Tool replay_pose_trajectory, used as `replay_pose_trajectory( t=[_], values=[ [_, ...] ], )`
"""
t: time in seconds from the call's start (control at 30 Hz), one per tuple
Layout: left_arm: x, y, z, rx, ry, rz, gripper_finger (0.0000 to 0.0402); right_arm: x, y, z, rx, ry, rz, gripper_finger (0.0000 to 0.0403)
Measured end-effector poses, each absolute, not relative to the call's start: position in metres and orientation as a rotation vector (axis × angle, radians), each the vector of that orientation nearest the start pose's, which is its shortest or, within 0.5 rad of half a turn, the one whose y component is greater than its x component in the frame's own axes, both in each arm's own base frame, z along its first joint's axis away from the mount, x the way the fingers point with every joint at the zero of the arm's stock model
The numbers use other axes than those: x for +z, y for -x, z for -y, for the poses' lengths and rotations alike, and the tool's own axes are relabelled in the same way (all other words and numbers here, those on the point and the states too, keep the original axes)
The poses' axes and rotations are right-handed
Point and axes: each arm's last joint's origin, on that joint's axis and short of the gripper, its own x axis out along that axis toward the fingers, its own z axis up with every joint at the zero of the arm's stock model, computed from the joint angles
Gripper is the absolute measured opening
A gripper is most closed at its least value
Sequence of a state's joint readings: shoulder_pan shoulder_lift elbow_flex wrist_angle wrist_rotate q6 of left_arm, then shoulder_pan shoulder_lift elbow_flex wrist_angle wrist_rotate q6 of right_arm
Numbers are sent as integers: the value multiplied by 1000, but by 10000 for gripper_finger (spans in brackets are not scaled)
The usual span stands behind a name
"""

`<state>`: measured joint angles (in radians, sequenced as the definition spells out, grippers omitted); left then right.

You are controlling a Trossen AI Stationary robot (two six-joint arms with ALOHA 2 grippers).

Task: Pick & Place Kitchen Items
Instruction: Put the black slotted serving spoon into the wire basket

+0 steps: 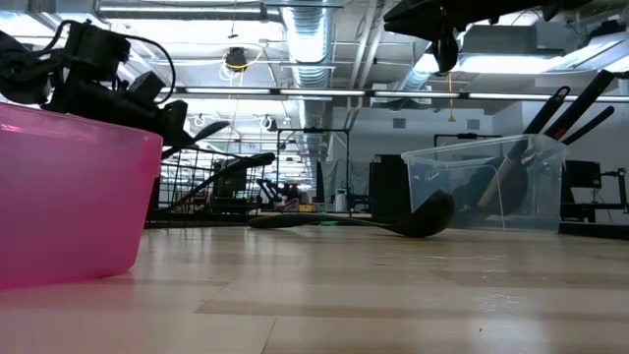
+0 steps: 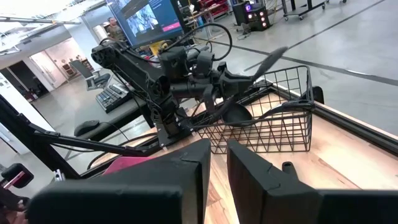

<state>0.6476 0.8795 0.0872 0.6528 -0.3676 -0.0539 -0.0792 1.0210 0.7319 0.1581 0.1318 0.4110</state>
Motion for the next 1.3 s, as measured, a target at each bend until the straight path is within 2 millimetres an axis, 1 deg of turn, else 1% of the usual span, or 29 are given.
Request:
replay_pose_trajectory(
  t=[0.27,0.5,0.7,1.3],
  values=[
    [172,-121,-106,1052,77,11,15,304,-229,22,-235,-405,-86,52],
    [171,-122,-107,1069,157,62,14,304,-229,22,-233,-406,-80,52],
    [161,-124,-111,1132,250,50,14,304,-229,22,-233,-406,-79,52],
    [136,-132,-116,1155,376,-25,14,304,-229,22,-233,-406,-79,52]
  ],
)
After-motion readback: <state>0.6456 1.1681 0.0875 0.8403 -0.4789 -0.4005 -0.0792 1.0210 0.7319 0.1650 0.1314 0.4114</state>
